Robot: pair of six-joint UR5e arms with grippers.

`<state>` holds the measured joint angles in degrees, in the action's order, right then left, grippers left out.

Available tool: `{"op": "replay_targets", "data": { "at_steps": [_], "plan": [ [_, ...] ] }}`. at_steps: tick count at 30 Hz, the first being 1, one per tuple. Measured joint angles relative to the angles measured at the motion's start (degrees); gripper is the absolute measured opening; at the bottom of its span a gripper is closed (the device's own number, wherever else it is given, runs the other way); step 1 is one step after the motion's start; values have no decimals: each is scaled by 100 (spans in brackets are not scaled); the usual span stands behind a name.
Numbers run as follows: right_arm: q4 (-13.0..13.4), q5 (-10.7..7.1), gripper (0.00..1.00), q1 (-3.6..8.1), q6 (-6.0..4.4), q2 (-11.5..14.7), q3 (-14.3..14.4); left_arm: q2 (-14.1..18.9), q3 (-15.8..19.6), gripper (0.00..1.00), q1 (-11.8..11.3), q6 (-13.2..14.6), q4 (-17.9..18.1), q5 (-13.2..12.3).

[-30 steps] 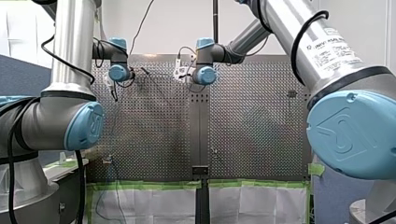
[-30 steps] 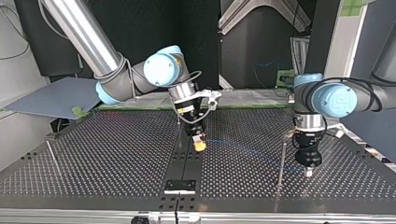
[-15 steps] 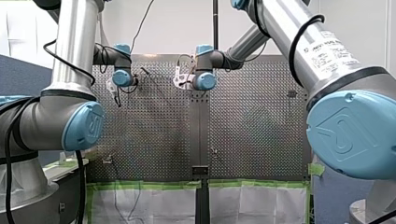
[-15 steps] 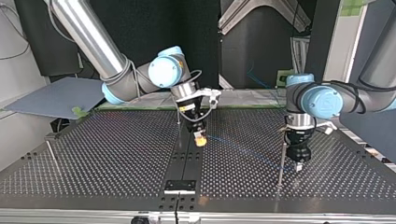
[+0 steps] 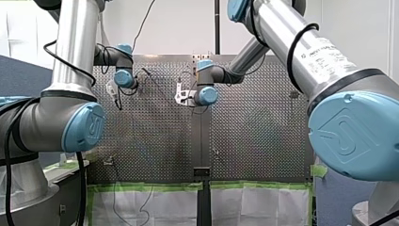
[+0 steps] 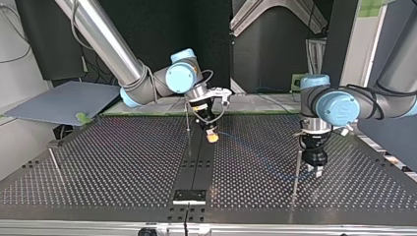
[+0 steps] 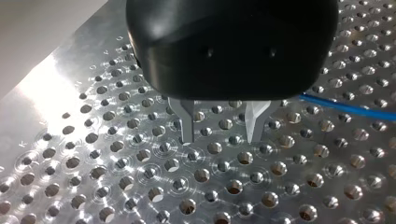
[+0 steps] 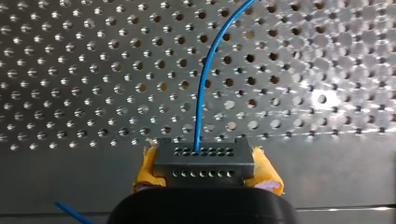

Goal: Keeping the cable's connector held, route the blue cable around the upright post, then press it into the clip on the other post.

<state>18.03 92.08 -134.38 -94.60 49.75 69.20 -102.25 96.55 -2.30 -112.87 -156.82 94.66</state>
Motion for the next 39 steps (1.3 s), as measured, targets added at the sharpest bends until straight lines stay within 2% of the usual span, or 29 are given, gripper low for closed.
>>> {"op": "replay_targets", "data": {
  "at_steps": [3,4,5,6,8,9,10,17,29,33,39],
  "plan": [
    [1,7,0,1,1,-32,19,0,0,59,-1,-31,-34,-29],
    [1,8,0,1,1,-40,29,0,0,62,-2,-38,-42,-49],
    [1,8,0,0,1,-47,41,0,0,71,-2,-46,-49,-83],
    [0,7,0,1,1,-59,55,0,0,71,-3,-50,-55,-106],
    [2,9,0,1,1,-75,87,0,1,90,-4,-56,-68,-139],
    [3,13,0,2,1,-82,113,-2,0,90,-4,-57,-73,-147],
    [4,17,0,5,1,-88,135,-4,1,100,-4,-58,-77,-152],
    [16,47,0,31,21,-207,317,-42,2,100,-15,-108,-120,-94],
    [113,205,0,9,155,-596,702,-204,-1,100,-24,-186,-110,-244],
    [154,321,0,-29,239,-765,769,-221,-2,100,-29,-204,-105,-267],
    [329,544,0,-49,262,-1037,903,-225,-1,100,-38,-213,-98,-267]
  ]
}}
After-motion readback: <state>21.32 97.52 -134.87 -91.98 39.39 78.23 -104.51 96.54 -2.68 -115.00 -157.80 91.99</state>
